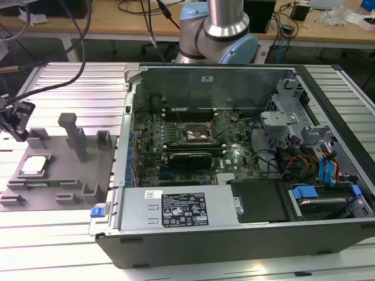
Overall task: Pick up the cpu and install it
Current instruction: 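Pick up the cpu and move it towards the insertion slot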
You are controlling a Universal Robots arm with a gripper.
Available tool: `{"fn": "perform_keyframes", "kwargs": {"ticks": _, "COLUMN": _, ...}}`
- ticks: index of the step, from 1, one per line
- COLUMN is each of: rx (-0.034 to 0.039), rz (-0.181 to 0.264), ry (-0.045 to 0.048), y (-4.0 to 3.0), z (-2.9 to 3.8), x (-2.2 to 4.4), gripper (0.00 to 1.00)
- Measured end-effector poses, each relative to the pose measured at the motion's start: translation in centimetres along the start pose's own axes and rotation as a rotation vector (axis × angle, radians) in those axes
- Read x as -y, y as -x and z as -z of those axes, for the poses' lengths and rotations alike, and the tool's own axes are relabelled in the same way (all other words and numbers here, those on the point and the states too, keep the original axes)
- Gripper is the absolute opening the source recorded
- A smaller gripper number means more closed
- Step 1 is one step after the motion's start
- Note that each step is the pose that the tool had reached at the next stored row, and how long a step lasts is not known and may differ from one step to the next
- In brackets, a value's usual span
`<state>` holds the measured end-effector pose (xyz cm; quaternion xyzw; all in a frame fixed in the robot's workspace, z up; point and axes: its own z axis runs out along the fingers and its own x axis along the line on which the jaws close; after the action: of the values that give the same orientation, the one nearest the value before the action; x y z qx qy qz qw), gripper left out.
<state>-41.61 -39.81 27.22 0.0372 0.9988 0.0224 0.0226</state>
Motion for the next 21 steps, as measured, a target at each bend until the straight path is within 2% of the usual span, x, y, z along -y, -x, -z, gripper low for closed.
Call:
{"fn": "perform_keyframes", "kwargs": {"ticks": 9, "rx": 0.0001, "rz": 0.0, "ry": 0.0001, "y": -0.11, "z": -0.49, "x": 0.04, "gripper": 0.11}}
{"fn": "perform_keyframes", "kwargs": {"ticks": 21, "rx": 0.0001, "rz": 0.0, "ry": 0.0001, "y": -0.57, "z": -1.97, "x": 0.23, "gripper": 0.11}}
